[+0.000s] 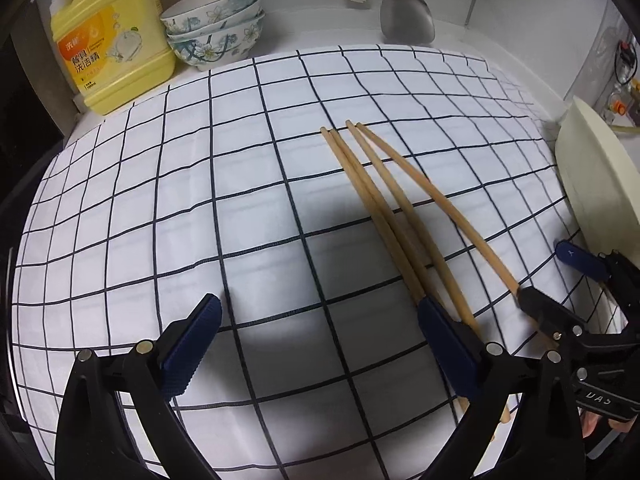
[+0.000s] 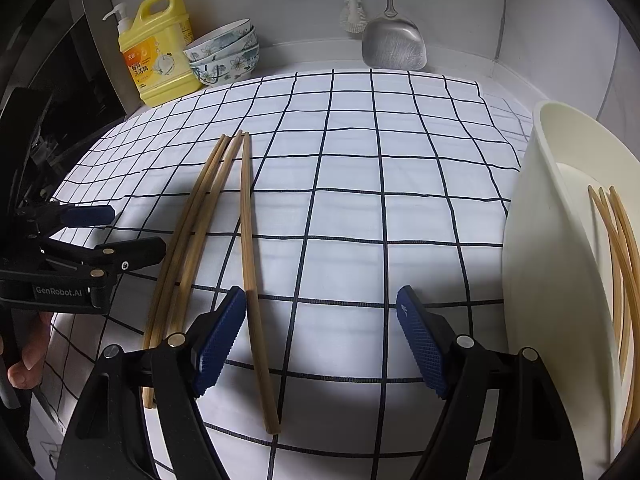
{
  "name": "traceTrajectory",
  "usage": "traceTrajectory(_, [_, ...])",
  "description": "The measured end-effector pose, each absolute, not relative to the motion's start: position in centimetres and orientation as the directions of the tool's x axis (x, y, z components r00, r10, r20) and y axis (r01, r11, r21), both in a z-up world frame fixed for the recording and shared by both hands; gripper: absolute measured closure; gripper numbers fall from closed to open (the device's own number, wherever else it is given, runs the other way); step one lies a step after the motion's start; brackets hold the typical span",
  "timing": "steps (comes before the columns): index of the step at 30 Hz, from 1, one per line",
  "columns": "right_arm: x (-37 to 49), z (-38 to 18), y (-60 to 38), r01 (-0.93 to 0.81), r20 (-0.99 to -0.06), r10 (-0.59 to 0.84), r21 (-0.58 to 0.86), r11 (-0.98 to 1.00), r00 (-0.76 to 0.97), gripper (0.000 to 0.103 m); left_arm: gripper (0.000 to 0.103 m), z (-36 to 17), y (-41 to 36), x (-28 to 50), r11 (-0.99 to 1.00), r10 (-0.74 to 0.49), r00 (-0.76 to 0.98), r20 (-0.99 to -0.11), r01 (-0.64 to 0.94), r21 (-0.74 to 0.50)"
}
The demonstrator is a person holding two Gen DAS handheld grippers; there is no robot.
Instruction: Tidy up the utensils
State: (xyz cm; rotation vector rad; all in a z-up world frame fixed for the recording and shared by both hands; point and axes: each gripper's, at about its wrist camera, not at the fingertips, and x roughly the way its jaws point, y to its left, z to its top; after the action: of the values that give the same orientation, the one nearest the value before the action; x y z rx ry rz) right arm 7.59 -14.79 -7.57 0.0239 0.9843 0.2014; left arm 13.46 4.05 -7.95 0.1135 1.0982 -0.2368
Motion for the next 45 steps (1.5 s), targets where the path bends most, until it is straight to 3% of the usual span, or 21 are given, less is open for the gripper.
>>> traceTrajectory(18, [7.6, -7.5, -14.8, -0.160, -0.825, 0.179, 0.109, 0.981, 0.536, 0.029, 0.006, -8.2, 2.6, 14.3, 0.968, -0.125, 0.419, -0.899, 0.248, -0.018])
traceTrajectory(26, [7.6, -7.6, -14.8, -0.159, -0.825, 0.178, 0.109, 0.981, 0.536, 0.029, 0.006, -7.9, 3.7, 13.4, 0.965, -0.015, 0.469, -0.883, 0.238, 0.110])
traceTrajectory(33, [7.6, -7.6, -14.8, -0.160, -0.825, 0.179, 0.109, 0.981, 0.537, 0.029, 0.006, -7.4, 5.0, 13.5, 0.976, -0.120, 0.451, -0.884, 0.214, -0.023])
traceTrajectory(45, [7.6, -7.6, -14.7, -0.159, -0.825, 0.177, 0.107, 0.982, 0.537, 0.028, 0.005, -7.9, 2.9, 13.6, 0.969, -0.091, 0.440, -0.893, 0.247, 0.023])
